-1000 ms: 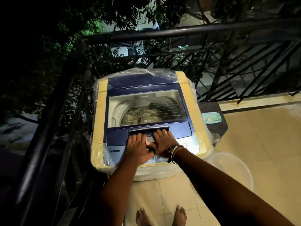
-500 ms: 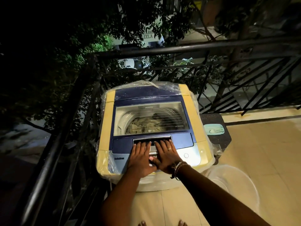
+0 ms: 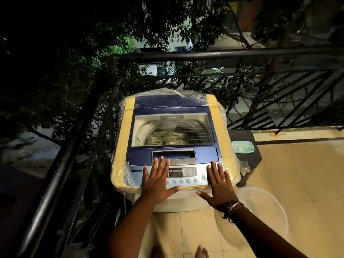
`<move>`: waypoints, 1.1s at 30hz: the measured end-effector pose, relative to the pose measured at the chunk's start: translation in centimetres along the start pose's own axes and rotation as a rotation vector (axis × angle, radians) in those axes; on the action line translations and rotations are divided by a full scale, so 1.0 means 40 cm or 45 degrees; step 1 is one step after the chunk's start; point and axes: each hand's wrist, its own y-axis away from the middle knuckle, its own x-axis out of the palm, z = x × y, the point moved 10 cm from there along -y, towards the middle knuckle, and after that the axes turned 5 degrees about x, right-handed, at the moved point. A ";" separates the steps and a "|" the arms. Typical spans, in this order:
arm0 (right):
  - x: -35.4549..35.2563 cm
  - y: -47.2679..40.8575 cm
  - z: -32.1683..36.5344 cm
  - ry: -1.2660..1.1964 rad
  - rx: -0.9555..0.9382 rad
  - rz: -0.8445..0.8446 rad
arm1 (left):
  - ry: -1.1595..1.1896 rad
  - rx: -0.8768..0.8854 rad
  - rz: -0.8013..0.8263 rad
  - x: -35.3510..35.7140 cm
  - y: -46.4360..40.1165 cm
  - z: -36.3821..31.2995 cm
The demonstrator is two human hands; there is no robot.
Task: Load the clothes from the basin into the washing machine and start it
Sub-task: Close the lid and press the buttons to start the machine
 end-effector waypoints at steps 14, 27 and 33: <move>0.005 0.027 0.007 0.075 -0.058 -0.007 | 0.076 -0.001 0.062 -0.007 -0.002 0.011; 0.009 0.037 -0.005 0.059 -0.078 -0.029 | 0.022 0.005 0.077 0.008 -0.008 0.011; 0.009 0.031 -0.001 0.101 -0.054 0.022 | 0.043 0.000 0.128 0.017 -0.013 0.003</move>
